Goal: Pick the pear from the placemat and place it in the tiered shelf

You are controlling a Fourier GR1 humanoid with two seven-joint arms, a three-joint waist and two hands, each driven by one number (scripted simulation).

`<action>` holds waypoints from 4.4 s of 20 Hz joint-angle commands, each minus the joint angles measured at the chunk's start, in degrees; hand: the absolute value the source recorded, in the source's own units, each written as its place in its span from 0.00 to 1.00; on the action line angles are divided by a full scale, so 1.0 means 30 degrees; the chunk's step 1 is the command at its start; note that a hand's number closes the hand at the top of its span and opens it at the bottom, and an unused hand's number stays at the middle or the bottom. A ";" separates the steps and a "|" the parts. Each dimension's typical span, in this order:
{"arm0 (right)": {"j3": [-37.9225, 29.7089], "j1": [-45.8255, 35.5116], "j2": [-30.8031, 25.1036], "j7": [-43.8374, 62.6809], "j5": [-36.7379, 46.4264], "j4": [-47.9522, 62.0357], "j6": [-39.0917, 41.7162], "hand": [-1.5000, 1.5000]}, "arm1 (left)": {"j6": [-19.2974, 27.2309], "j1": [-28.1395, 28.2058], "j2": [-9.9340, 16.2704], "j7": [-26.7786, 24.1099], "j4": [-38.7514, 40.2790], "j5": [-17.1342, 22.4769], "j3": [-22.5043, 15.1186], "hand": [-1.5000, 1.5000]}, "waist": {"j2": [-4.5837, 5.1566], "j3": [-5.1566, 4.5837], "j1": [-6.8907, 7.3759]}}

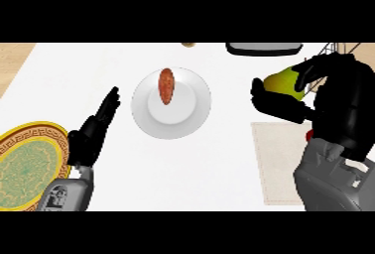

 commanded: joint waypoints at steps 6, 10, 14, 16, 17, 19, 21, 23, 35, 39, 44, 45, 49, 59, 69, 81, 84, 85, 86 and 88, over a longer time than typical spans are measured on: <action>-0.3452 -0.4443 -0.2418 0.1345 0.1620 0.0355 0.2787 1.00 | 0.0565 -0.0220 -0.0696 -0.1146 0.1350 -0.0810 -0.0409 0.50 | 0.0065 -0.0006 -0.0012; -0.5089 -0.5542 -0.4046 0.0660 0.0915 0.0387 0.4746 1.00 | -0.0225 0.0139 0.0067 0.0086 -0.0375 0.0044 0.0209 0.50 | 0.0011 0.0002 0.0074; -0.5432 -0.6610 -0.4048 0.0023 0.1500 0.3091 0.2778 1.00 | 0.0277 -0.0403 -0.0677 0.0494 -0.0117 -0.0496 -0.0335 0.50 | 0.0069 0.0006 0.0184; -0.6956 -0.6387 -0.5077 -0.0920 0.0542 0.3441 0.2992 1.00 | -0.0403 0.0254 0.0146 0.0061 -0.0662 -0.0050 0.0221 0.50 | 0.0061 0.0009 0.0165; -0.6774 -0.6435 -0.5609 -0.0590 0.0939 0.2582 0.3893 1.00 | 0.0100 -0.0413 -0.0361 0.0029 0.0367 -0.0440 0.0043 0.50 | 0.0052 0.0006 0.0031; -0.6568 -0.5976 -0.5535 -0.1176 0.1393 0.3352 0.2394 1.00 | -0.0182 0.0280 -0.0261 0.0972 -0.1424 -0.0155 -0.0075 0.50 | 0.0044 0.0012 0.0141; -0.7674 -0.6050 -0.6410 -0.2402 0.0878 0.4423 0.1402 1.00 | -0.0321 -0.0165 -0.0053 -0.0563 0.0651 -0.0235 0.0349 0.50 | 0.0085 0.0011 0.0094; -0.7464 -0.8067 -0.7068 -0.2057 0.1419 0.6349 0.1631 1.00 | -0.0285 0.0323 -0.0284 -0.0226 -0.0430 -0.0152 0.0100 0.50 | 0.0078 0.0004 0.0241; -0.8219 -0.6817 -0.9347 -0.6221 0.0978 1.0703 -0.1802 1.00 | 0.0025 -0.0121 -0.0779 -0.0033 0.0080 -0.0700 -0.0160 0.50 | 0.0093 0.0013 0.0197; -0.7696 -0.6621 -1.0425 -0.7826 0.1699 1.2266 -0.2532 1.00 | 0.0110 0.0559 -0.0958 0.0189 -0.0523 -0.0881 -0.0497 0.50 | 0.0101 0.0015 0.0262; -0.7905 -0.6533 -0.9628 -0.9690 0.1438 1.5407 -0.6507 1.00 | -0.0858 -0.0411 -0.0161 0.0581 -0.0502 -0.0098 0.0330 0.50 | 0.0124 0.0020 0.0310; -0.8776 -0.8117 -1.1108 -1.0159 0.1377 1.7434 -0.6581 1.00 | -0.0479 0.0630 -0.0415 -0.0568 -0.0161 -0.0507 0.0037 0.50 | 0.0169 0.0017 0.0453; -1.0282 -0.8441 -0.9409 -1.1042 -0.1477 1.6794 -0.9563 1.00 | -0.0093 -0.0771 -0.0762 -0.0276 0.0749 -0.0722 0.0081 0.50 | 0.0249 0.0045 0.0453; -1.1682 -0.9111 -1.1377 -1.6118 -0.4611 2.2501 -1.1587 1.00 | -0.0029 -0.0927 -0.0841 -0.0049 0.0356 -0.0735 0.0213 0.50 | 0.0174 0.0022 0.0377; -1.1464 -0.7615 -1.3802 -1.1489 -0.1532 2.3783 -1.1602 0.00 | -0.0577 0.0225 -0.0595 -0.0565 0.0256 -0.0315 0.0414 0.50 | 0.0055 0.0009 0.0149; -1.2428 -0.6341 -1.2245 -1.2796 -0.6616 1.9651 -1.1114 0.00 | -0.0720 0.0887 -0.0484 -0.0156 -0.0906 -0.0415 0.0291 0.50 | 0.0027 0.0020 0.0109; -1.2329 -0.7398 -1.2938 -1.2856 -0.7268 2.0043 -1.0072 0.00 | -0.0189 0.0540 -0.1063 0.0324 -0.0783 -0.1016 -0.0284 0.50 | 0.0053 0.0016 0.0178; -1.1801 -0.7771 -1.2561 -1.1673 -0.6739 1.9254 -1.0169 0.00 | 0.0080 -0.0895 -0.0963 0.0093 0.0724 -0.1035 0.0347 0.50 | 0.0060 0.0005 0.0073; -1.2498 -0.7378 -1.2307 -1.3402 -0.7454 2.0616 -1.1881 0.00 | -0.0908 0.0826 -0.0226 -0.0908 -0.0170 -0.0526 0.0468 0.50 | 0.0104 0.0017 0.0286; -1.2511 -0.7889 -1.2747 -1.1953 -0.7549 1.8609 -1.1229 0.00 | -0.0395 0.0331 -0.0554 0.0116 -0.0461 -0.0877 0.0251 0.50 | 0.0012 0.0009 0.0101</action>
